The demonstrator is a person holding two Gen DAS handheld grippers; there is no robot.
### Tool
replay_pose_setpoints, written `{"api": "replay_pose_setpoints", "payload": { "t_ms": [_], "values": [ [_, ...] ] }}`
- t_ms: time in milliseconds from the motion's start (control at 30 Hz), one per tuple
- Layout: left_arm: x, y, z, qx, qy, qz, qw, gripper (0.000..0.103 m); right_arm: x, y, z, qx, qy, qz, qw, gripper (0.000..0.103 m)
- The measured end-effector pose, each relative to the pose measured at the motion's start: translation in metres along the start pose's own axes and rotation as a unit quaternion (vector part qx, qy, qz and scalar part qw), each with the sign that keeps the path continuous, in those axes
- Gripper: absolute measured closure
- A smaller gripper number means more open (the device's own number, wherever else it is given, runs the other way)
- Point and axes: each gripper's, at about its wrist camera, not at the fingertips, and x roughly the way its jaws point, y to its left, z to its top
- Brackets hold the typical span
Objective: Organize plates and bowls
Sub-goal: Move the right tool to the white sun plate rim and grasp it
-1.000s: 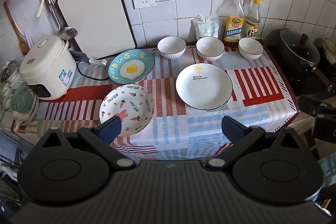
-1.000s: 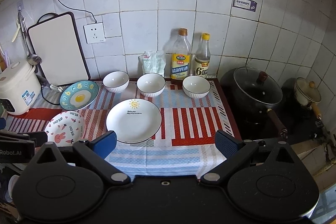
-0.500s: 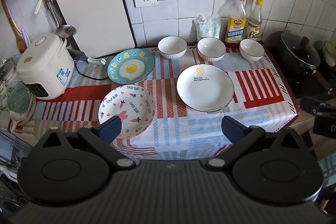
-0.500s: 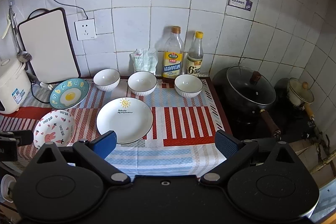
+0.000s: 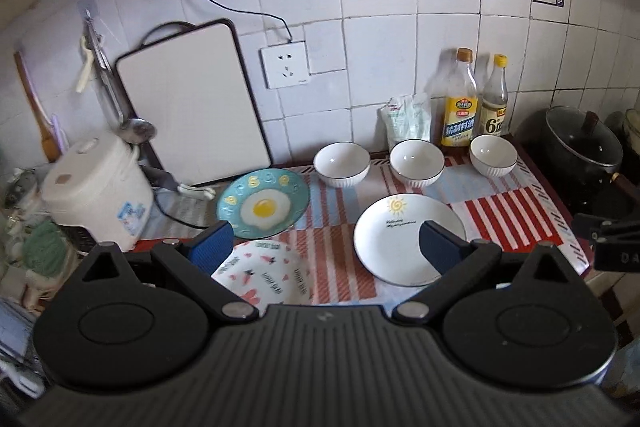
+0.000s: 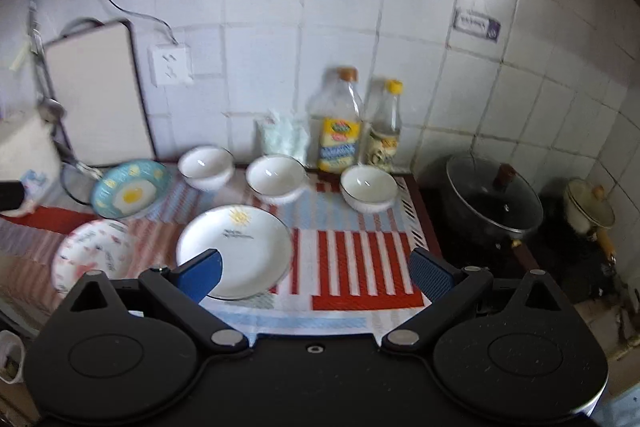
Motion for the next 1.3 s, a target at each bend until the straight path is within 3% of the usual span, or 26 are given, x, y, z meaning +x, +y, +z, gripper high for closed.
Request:
{"api": "replay_pose_setpoints", "payload": {
  "t_ms": [133,233,533,700,933,1100,1233,1300],
  "values": [
    [0.043,-0.003,-0.005,-0.033,0.030,-0.025,0.9987,0.003,0.040,-0.017,-0.001,0.034,0.004,0.050,0.998,0.003],
    [0.085,-0.009,-0.008,-0.038,0.065,-0.007,0.9971,0.006,0.065,-0.020,-0.006,0.038,-0.012,0.085,0.996,0.007],
    [0.187,-0.029,-0.028,-0.048,0.076,-0.020,0.9957,0.012,0.153,-0.017,-0.023,0.035,0.031,0.156,0.987,0.008],
    [0.238,-0.044,-0.045,-0.049,0.083,-0.033,0.9948,0.021,0.194,-0.002,-0.033,0.012,0.044,0.155,0.987,0.013],
    [0.292,-0.043,-0.068,-0.041,0.102,-0.021,0.9937,0.032,0.244,0.014,-0.047,0.011,0.067,0.154,0.986,0.021],
    [0.314,-0.036,-0.078,-0.049,0.115,-0.021,0.9919,0.040,0.272,0.015,-0.054,0.039,0.083,0.148,0.985,0.038],
    [0.322,-0.033,-0.082,-0.059,0.120,-0.035,0.9904,0.046,0.285,0.017,-0.057,0.056,0.091,0.147,0.983,0.044],
    [0.326,-0.033,-0.083,-0.058,0.123,-0.035,0.9901,0.046,0.288,0.017,-0.058,0.067,0.102,0.141,0.983,0.063]
  ]
}}
